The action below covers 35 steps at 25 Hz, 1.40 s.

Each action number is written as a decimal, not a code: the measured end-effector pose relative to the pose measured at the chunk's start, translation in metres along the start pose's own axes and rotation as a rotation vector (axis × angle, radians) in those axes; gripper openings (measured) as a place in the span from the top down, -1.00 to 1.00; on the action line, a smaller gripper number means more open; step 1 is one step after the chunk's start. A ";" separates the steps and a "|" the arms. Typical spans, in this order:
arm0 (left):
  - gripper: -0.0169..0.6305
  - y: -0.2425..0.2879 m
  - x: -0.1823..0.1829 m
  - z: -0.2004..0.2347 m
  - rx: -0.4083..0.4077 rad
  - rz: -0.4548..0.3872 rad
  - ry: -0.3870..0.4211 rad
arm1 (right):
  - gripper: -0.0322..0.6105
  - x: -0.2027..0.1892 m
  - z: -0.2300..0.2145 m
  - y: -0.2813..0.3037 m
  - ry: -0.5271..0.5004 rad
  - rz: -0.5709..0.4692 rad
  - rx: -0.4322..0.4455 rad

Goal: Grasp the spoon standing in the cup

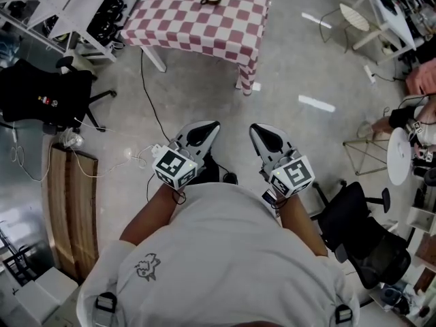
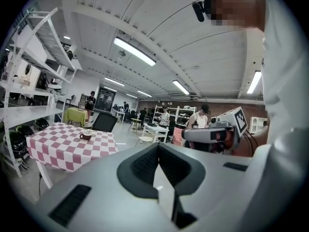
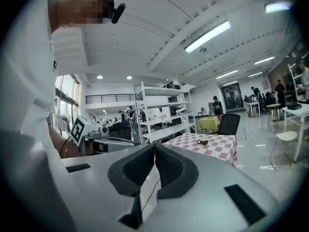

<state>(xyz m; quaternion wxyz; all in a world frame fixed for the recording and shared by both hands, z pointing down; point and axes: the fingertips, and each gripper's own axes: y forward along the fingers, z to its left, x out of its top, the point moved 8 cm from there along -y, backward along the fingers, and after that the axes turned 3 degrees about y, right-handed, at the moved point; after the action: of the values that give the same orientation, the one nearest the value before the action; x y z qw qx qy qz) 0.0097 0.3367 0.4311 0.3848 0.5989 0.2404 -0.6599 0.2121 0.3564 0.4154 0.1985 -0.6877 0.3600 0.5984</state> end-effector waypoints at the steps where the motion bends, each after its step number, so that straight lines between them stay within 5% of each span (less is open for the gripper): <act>1: 0.91 0.002 0.003 0.010 -0.003 -0.001 0.001 | 0.80 0.003 -0.003 0.010 -0.004 0.000 -0.001; 16: 0.91 0.002 0.042 0.138 -0.070 -0.044 0.015 | 0.80 0.039 -0.011 0.125 0.005 -0.016 -0.076; 35: 0.91 0.030 0.066 0.214 0.019 -0.030 0.040 | 0.80 0.074 -0.075 0.210 -0.022 -0.032 0.020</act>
<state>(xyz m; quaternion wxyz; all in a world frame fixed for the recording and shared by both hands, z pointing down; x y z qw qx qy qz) -0.0953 0.1387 0.4070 0.3643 0.6117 0.2508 -0.6559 0.1110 0.1457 0.3920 0.2189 -0.6850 0.3525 0.5989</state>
